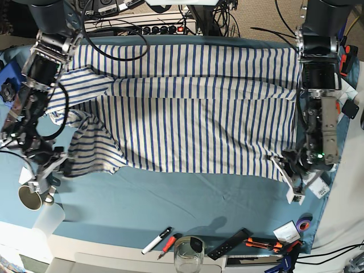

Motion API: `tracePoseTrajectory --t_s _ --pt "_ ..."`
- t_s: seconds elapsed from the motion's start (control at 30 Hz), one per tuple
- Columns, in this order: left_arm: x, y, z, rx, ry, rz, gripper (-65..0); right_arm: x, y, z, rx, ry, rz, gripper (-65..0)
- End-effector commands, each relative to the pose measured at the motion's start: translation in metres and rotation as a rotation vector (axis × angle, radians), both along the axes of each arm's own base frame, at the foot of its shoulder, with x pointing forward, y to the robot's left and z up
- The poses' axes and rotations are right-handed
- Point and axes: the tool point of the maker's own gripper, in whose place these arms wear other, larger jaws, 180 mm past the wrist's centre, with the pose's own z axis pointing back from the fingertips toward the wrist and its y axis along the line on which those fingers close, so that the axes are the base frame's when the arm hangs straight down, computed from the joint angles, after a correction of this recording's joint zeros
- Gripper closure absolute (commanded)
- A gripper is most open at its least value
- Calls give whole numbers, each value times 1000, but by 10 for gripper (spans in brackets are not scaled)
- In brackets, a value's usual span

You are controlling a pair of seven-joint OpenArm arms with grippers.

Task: Fold the T-shirt properly
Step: 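Lift the hem side with both grippers and fold it over toward the collar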

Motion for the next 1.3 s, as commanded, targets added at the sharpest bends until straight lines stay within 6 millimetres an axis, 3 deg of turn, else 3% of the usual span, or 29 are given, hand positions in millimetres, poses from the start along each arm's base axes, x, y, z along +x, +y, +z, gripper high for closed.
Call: tracePoseTrajectory --t_s 0.0,0.17,0.47,0.67,0.83,1.13,1.27 --pt "11 6 24 11 -60 3 0 8 -9 28 -18 -71 0 0" --pt "6 20 28 43 -44 9 0 1 -30 47 -21 -85 -4 0" --pt "-6 16 17 24 18 -14 0 -9 -70 78 -15 -165 -91 0" --pt "-27 28 5 58 55 -12 0 -13 -73 73 -28 -136 -90 0" --pt "-48 42 6 54 38 -5 0 -16 -73 70 -26 -113 -87 0" --pt "-83 36 1 -99 33 -58 0 -32 -60 47 38 -33 -48 0" --pt "-96 38 2 -97 25 -59 0 -46 -70 43 86 -37 -84 0"
